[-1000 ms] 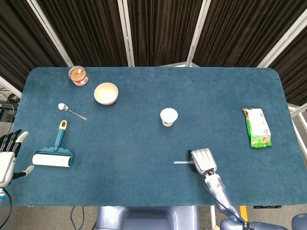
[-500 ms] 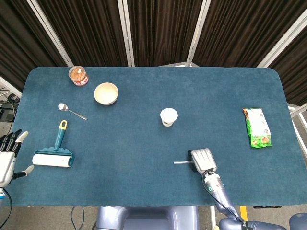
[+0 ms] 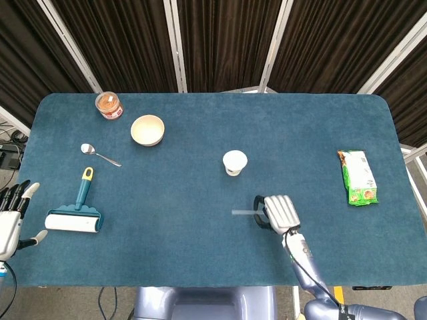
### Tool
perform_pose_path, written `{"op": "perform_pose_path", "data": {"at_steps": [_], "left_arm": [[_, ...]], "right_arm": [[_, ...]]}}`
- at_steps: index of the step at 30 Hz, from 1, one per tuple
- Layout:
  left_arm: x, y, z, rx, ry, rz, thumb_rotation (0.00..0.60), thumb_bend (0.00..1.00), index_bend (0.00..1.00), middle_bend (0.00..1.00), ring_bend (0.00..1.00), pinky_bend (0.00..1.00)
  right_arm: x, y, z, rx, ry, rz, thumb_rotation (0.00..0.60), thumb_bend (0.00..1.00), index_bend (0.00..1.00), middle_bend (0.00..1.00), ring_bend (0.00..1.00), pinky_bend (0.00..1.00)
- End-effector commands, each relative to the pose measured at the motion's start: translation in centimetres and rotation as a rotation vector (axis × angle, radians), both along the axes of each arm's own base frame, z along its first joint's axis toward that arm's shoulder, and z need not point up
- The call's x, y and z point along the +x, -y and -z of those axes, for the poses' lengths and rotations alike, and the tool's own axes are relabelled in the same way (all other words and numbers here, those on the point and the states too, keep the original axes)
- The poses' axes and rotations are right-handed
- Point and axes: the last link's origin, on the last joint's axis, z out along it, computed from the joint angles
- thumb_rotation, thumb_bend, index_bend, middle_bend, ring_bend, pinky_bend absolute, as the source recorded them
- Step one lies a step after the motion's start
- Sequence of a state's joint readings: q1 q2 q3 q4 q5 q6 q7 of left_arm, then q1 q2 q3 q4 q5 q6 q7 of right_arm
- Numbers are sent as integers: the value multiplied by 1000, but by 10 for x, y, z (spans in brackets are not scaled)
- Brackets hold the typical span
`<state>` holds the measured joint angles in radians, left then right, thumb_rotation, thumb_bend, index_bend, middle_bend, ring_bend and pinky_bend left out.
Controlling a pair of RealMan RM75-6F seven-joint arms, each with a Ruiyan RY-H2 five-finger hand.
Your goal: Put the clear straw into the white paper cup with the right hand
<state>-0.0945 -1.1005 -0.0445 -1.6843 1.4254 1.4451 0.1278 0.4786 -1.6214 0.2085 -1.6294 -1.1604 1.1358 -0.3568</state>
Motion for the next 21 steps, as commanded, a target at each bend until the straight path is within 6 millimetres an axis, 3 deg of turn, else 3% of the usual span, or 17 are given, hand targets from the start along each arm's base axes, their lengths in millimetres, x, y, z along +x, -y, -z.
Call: {"op": "perform_pose_path", "data": {"at_steps": [1,7,12,17,21], "left_arm": [[0,0,0,-1,1,0,600,166,0,0,0,0],[0,-1,0,0,0,-2,600,166,0,0,0,0],[1,-4,1,-2,0,-3,600,166,0,0,0,0],[1,-7,2,-8,-5,-8,600,166,0,0,0,0],[1,-10,2,-12,-11,-15,600,166,0,0,0,0]], "right_arm": [[25,29,-29,-29,299,61,600,403,591,1000,905,873],[52,79,-62,-41,738,204,600,403,596,1000,905,872],[67,114,-71,-37,969,297,600,403,597,1000,905,870],[73,132,-60,-43,1053,347,600,404,598,1000,905,870],[79,141,-36,-13,1056,370,600,403,598,1000,905,870]]}}
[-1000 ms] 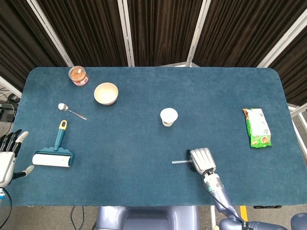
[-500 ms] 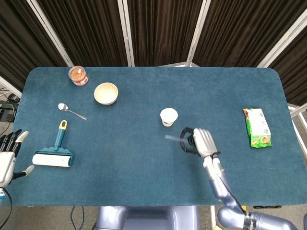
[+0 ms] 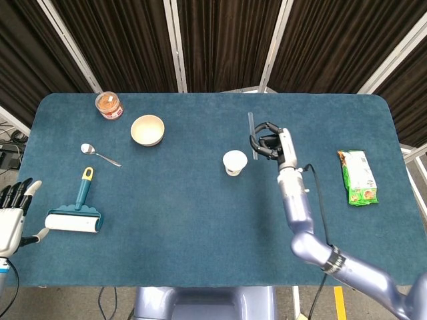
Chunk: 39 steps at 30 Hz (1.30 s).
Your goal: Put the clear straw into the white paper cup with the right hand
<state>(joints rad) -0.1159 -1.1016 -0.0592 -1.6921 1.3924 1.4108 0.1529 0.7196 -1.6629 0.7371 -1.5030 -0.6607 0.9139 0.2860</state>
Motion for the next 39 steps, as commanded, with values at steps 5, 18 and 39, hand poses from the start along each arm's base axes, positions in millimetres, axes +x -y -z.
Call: {"op": "perform_pose_path", "data": {"at_steps": [5,18,39], "left_arm": [[0,-1,0,-2,6,-5,600,167,0,0,0,0],[0,0,0,0,-6,4,600,167,0,0,0,0],[0,0,0,-1,-2,1,600,166,0,0,0,0]], "right_arm": [[13,9,41,66,24,5,600,402,598,1000,905,869],[7,19,69,82,17,40,600,403,598,1000,905,869],[-6,15,91,165,23,41,600,295,546,1000,905,849]]}}
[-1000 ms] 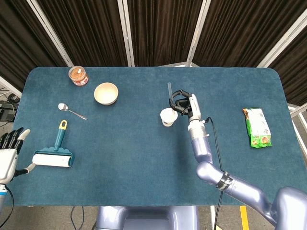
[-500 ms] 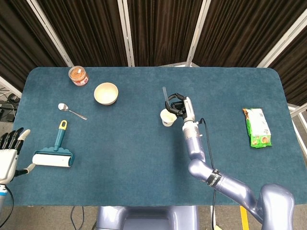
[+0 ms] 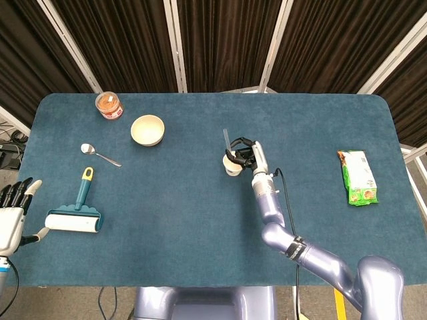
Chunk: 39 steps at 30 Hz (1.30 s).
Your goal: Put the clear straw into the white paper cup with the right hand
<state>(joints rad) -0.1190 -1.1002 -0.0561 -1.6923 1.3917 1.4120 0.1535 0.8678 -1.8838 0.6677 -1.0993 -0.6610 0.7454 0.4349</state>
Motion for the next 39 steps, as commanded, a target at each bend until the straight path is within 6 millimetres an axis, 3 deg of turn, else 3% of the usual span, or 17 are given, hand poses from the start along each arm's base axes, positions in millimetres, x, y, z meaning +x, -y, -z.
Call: {"op": "perform_pose_path", "data": {"at_steps": [1,9,18,25,29,31,36,39], "left_arm": [[0,0,0,0,0,0,600,167,0,0,0,0],[0,0,0,0,0,-1,600,166,0,0,0,0],[0,0,0,0,1,-2,600,166,0,0,0,0],[0,0,0,-1,2,-3,600,166,0,0,0,0],[0,0,0,-1,1,-1,600,166,0,0,0,0],[0,0,0,-1,0,-1,600,167,0,0,0,0],[1,0,0,-2,-3,0,600,165,0,0,0,0],[1,0,0,-2,-5,0,600,166,0,0,0,0]], "right_arm": [[0,-1,0,3,3,-7,600,288,539,1000,905,849],[1,-2,-4,-1,8,-23,600,222,486,1000,905,845],[2,-2,-13,-25,9,-37,600,222,486,1000,905,844],[-2,-8,-42,-106,-36,-80,600,224,485,1000,905,830],[-14,-18,-67,-173,-151,-134,600,221,461,981,853,708],[-27,-28,-81,-199,-263,-173,600,217,419,878,720,587],[-64,-60,-113,-221,-540,-276,600,214,269,290,147,118],[-88,-79,-129,-210,-732,-338,600,210,204,54,2,1]]}}
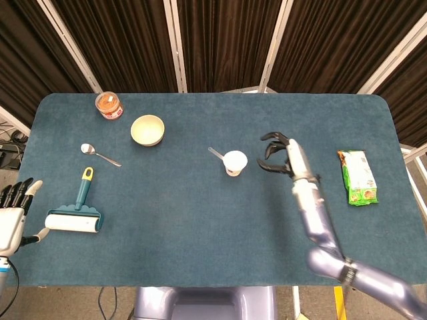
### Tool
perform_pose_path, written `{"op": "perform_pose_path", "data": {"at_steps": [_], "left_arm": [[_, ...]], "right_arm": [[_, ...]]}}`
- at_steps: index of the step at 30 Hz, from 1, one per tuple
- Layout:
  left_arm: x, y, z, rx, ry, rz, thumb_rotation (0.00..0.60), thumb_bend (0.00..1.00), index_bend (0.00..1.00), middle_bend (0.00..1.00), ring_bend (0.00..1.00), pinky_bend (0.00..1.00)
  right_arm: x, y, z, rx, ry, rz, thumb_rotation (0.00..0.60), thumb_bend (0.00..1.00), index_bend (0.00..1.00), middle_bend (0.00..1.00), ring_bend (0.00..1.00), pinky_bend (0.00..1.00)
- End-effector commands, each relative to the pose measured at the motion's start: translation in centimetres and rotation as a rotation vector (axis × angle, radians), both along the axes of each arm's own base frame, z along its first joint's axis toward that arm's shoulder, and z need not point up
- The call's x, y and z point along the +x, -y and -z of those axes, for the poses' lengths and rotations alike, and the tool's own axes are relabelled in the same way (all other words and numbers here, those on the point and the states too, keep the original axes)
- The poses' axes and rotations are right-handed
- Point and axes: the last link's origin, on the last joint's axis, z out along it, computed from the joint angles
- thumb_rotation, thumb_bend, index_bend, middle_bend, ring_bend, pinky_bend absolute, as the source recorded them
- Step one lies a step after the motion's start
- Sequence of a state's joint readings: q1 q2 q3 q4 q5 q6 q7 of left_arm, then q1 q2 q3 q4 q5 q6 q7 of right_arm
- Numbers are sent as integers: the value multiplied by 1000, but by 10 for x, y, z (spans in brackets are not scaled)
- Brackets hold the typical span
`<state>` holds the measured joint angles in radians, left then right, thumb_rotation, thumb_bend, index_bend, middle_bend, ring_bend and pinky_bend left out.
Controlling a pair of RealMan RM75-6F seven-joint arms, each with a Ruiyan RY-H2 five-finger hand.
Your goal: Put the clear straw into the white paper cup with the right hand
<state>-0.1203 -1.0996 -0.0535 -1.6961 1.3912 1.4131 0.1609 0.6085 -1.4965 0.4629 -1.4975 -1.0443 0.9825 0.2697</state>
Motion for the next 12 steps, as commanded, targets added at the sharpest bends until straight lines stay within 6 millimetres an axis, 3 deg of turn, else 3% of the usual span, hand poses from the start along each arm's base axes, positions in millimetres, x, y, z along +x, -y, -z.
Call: {"op": "perform_pose_path", "data": {"at_steps": [1,5,12], "left_arm": [[0,0,0,0,-2,-1,600,167,0,0,0,0],[0,0,0,1,-4,-3,600,167,0,0,0,0],[0,1,0,1,2,-1,600,166,0,0,0,0]], "right_arm": [[-36,-34,-24,-15,-293,-54,600,209,193,24,0,0],[-65,-58,-45,-69,-580,-87,600,204,168,0,0,0],[-102,-92,-71,-206,-873,-89,600,196,85,0,0,0]]}}
